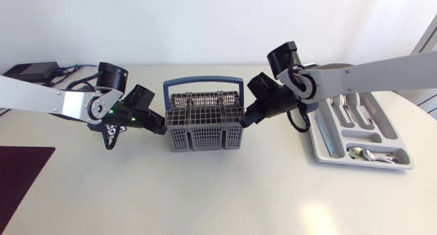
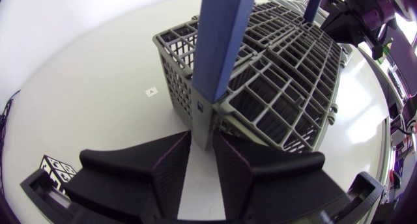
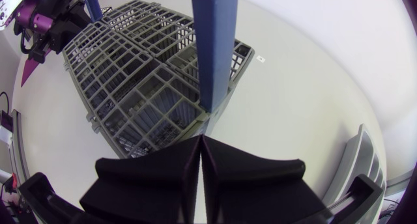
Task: Transfer all utensils from the basket to the drawer tray.
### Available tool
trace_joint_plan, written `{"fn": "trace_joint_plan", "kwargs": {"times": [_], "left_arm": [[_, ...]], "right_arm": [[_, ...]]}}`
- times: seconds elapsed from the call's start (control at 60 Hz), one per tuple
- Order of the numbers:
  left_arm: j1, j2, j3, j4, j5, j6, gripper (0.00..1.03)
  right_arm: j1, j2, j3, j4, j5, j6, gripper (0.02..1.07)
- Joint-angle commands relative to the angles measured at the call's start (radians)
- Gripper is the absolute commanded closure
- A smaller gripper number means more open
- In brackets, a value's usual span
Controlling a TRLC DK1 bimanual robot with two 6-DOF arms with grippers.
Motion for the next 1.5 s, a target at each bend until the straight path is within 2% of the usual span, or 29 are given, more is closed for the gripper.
{"fn": "trace_joint_plan", "kwargs": {"times": [0.0,0.1,0.3,1.0,1.117,1.15,1.25,1.333,1.4,1.483], "left_arm": [[-0.061,-0.038,-0.01,-0.009,0.042,-0.019,0.77],[-0.107,-0.073,-0.028,-0.02,0.037,-0.018,0.77],[-0.115,-0.096,-0.042,-0.034,0.032,-0.016,0.76],[-0.061,-0.093,-0.05,-0.032,0.029,-0.005,0.72],[-0.045,-0.093,-0.054,-0.034,0.029,-0.001,0.72],[-0.043,-0.095,-0.061,-0.032,0.029,-0.001,0.7],[-0.029,-0.095,-0.07,-0.032,0.029,0.007,0.64],[-0.023,-0.096,-0.077,-0.032,0.029,0.012,0.63],[-0.015,-0.101,-0.079,-0.032,0.029,0.012,0.55],[-0.005,-0.103,-0.079,-0.034,0.029,0.012,0.5]], "right_arm": [[0.037,-0.05,-0.039,0.001,-0.033,0.028,1.01],[0.026,-0.079,-0.074,-0.004,-0.033,0.027,1.01],[0.045,-0.133,-0.149,-0.005,-0.035,0.03,1.01],[0.054,-0.134,-0.177,0.004,-0.004,0.05,1.01],[0.042,-0.134,-0.189,0.009,0.044,0.057,1.01],[0.034,-0.136,-0.195,0.015,0.057,0.057,0.99],[0.0,-0.137,-0.206,0.019,0.087,0.057,0.79],[-0.024,-0.142,-0.213,0.021,0.099,0.059,0.79],[-0.029,-0.15,-0.221,0.019,0.099,0.057,0.64],[-0.029,-0.159,-0.232,0.018,0.099,0.056,0.62]]}}
